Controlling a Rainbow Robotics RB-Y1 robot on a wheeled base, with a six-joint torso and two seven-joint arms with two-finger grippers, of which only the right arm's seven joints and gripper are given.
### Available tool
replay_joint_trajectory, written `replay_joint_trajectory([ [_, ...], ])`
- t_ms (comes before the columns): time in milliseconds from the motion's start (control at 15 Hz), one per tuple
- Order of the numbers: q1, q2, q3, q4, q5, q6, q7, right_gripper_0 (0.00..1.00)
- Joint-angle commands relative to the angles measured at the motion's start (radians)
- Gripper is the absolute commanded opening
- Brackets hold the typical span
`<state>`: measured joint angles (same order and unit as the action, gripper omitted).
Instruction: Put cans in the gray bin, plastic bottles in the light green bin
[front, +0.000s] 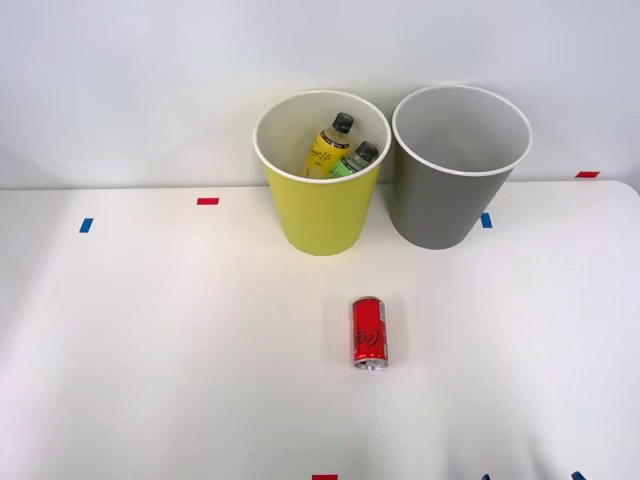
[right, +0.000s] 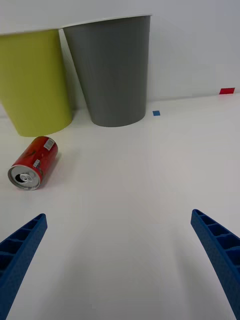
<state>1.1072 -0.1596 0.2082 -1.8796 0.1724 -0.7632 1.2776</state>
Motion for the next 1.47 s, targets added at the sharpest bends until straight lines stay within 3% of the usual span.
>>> replay_joint_trajectory([
  [67, -0.009, -0.061, 0.017, -0.058, -0.053, 0.088, 0.005, 1.0],
  [400, -0.058, -0.279, 0.062, -0.311, -0.186, 0.47, 0.009, 1.0],
  [733, -0.236, -0.429, 0.057, -0.421, -0.231, 0.829, -0.023, 1.0],
  [1000, -0.342, -0.471, 0.057, -0.616, -0.231, 1.289, -0.136, 1.0],
  [1133, -0.451, -0.488, 0.091, -0.684, -0.218, 1.556, -0.201, 1.0],
  [1467, -0.716, -0.551, 0.22, -0.688, -0.217, 1.86, -0.396, 1.0],
])
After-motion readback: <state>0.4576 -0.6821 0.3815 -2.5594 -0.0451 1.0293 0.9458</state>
